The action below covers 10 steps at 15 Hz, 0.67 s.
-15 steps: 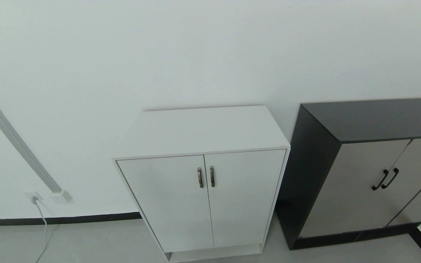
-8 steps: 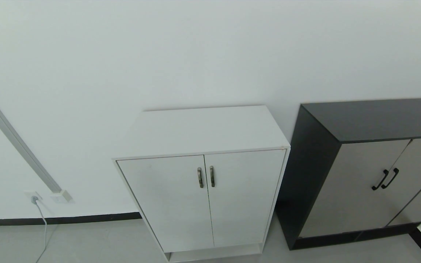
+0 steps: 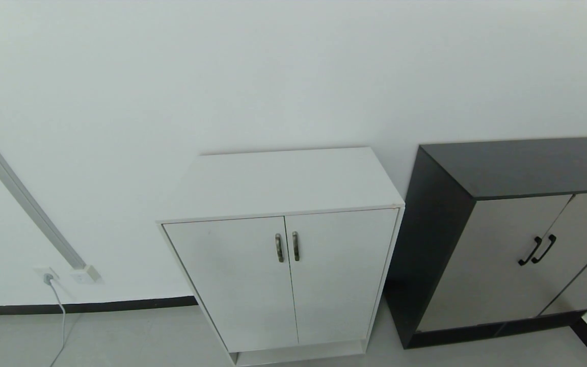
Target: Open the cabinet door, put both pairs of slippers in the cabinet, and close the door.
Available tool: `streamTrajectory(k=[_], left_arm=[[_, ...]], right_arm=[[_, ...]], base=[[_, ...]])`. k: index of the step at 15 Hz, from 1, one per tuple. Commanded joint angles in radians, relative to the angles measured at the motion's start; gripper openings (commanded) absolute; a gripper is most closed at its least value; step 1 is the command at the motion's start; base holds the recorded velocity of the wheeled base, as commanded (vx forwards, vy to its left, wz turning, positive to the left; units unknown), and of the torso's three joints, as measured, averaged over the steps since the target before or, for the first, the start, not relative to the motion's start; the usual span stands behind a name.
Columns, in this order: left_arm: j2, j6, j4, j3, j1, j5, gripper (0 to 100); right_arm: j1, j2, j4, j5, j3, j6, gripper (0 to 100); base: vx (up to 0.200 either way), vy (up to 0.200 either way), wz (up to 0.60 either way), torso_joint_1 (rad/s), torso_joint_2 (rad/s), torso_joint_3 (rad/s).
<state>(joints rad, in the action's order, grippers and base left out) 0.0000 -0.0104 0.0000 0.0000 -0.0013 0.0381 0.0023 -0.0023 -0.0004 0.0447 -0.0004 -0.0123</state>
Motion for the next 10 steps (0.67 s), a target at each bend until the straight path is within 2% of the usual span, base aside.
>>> streamTrajectory(k=[1,10], left_arm=[[0.000,0.000,0.000,0.000,0.000,0.000,0],[0.000,0.000,0.000,0.000,0.000,0.000,0]], right_arm=[[0.001,0.002,0.000,0.000,0.000,0.002,0],[0.001,0.002,0.000,0.000,0.000,0.002,0]], base=[[0.000,0.000,0.00,0.000,0.00,0.000],[0.000,0.000,0.00,0.000,0.00,0.000]])
